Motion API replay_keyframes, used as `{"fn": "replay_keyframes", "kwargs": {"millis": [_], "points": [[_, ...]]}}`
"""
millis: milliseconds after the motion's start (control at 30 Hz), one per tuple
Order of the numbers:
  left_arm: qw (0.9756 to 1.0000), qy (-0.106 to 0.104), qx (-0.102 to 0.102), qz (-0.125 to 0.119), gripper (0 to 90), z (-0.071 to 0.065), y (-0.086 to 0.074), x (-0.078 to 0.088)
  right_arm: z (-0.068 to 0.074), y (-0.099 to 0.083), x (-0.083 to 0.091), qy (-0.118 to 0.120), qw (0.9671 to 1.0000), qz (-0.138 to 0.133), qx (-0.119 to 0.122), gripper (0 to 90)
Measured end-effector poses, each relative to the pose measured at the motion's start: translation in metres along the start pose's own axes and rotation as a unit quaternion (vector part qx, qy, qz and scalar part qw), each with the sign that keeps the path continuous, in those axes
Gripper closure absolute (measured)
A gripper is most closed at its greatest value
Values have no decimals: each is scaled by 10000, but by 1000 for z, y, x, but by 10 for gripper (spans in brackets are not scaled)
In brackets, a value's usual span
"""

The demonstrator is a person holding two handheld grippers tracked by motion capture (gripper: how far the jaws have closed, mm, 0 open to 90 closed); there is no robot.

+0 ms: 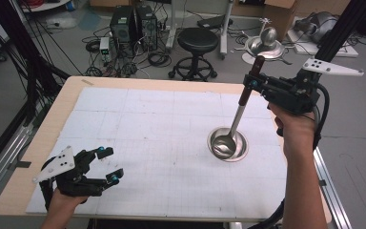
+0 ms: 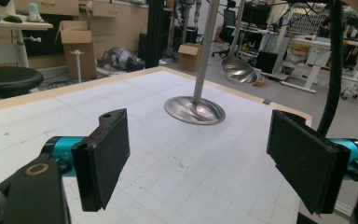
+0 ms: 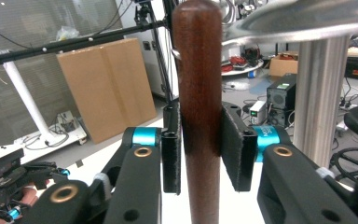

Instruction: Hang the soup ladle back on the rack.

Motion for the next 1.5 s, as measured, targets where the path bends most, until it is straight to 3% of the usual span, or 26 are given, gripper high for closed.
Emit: {"fn": "replay_keyframes", "kwargs": {"millis": [33, 100, 233, 267, 300, 333, 367, 400, 433, 500, 533, 567, 600, 633, 667, 700, 733, 867, 1033, 1200, 1500], "points": [[10000, 16, 21, -6, 214, 0, 0, 0, 0, -4, 3, -69, 10000, -52, -45, 577], [10000, 21, 38, -17, 215, 1, -1, 2, 1, -6, 5, -116, 9999, -56, -86, 551], [10000, 70, 44, -52, 212, 4, -2, 3, 15, -21, 16, -718, 9970, 118, 259, 447], [9999, 106, 58, -59, 211, 4, -2, 4, 19, -26, 19, -979, 9943, 183, 379, 406], [9999, 133, 76, -71, 209, 5, -3, 4, 27, -37, 24, -1383, 9879, 344, 613, 363], [9998, 146, 65, -80, 209, 6, -3, 4, 27, -37, 24, -1383, 9879, 344, 613, 363], [9998, 168, 71, -73, 209, 6, -3, 4, 30, -45, 26, -1494, 9854, 414, 701, 327], [9998, 189, 67, -51, 208, 7, -4, 4, 35, -64, 29, -1638, 9826, 417, 765, 268], [9998, 197, 72, -50, 208, 8, -5, 3, 35, -64, 29, -1638, 9826, 417, 765, 268], [9996, 261, 69, -18, 205, 9, -7, 3, 36, -96, 29, -1791, 9796, 605, 678, 159], [9995, 284, 99, -15, 205, 10, -8, 2, 36, -96, 29, -1791, 9796, 605, 678, 159], [9995, 313, 105, 1, 204, 11, -9, 2, 34, -123, 26, -1728, 9810, 754, 462, 159], [9994, 333, 110, 1, 204, 12, -10, 2, 34, -123, 26, -1728, 9810, 754, 462, 159], [9993, 373, 80, 12, 204, 13, -11, 2, 34, -137, 24, -1669, 9822, 779, 374, 159], [9991, 414, 92, 8, 204, 14, -11, 2, 33, -165, 21, -1542, 9842, 812, 304, 159], [9989, 458, 67, 1, 204, 15, -11, 3, 33, -165, 21, -1542, 9842, 812, 304, 159], [9987, 499, 83, -27, 204, 16, -11, 3, 33, -188, 17, -1507, 9848, 823, 271, 160], [9982, 591, 118, -78, 204, 20, -12, 5, 38, -214, 10, -1341, 9870, 818, 344, 160], [9975, 684, 79, -141, 202, 22, -12, 6, 45, -218, 8, -1307, 9860, 910, 496, 160], [9973, 730, 77, -100, 202, 22, -16, 9, 40, -232, 12, -1289, 9847, 1129, 311, 160], [9974, 715, -14, -56, 202, 14, -19, 13, 40, -229, 10, -1334, 9849, 1058, 325, 161]]}}
Point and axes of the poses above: each handheld gripper's, and its own axes: x roughly backward along the jaws, y roughly out of its top, z roughly to its left, the point moved 2 cm from there along -x, roughly forward along the jaws, and after that the axes turned 10 degrees about y, right-handed, at the moved point
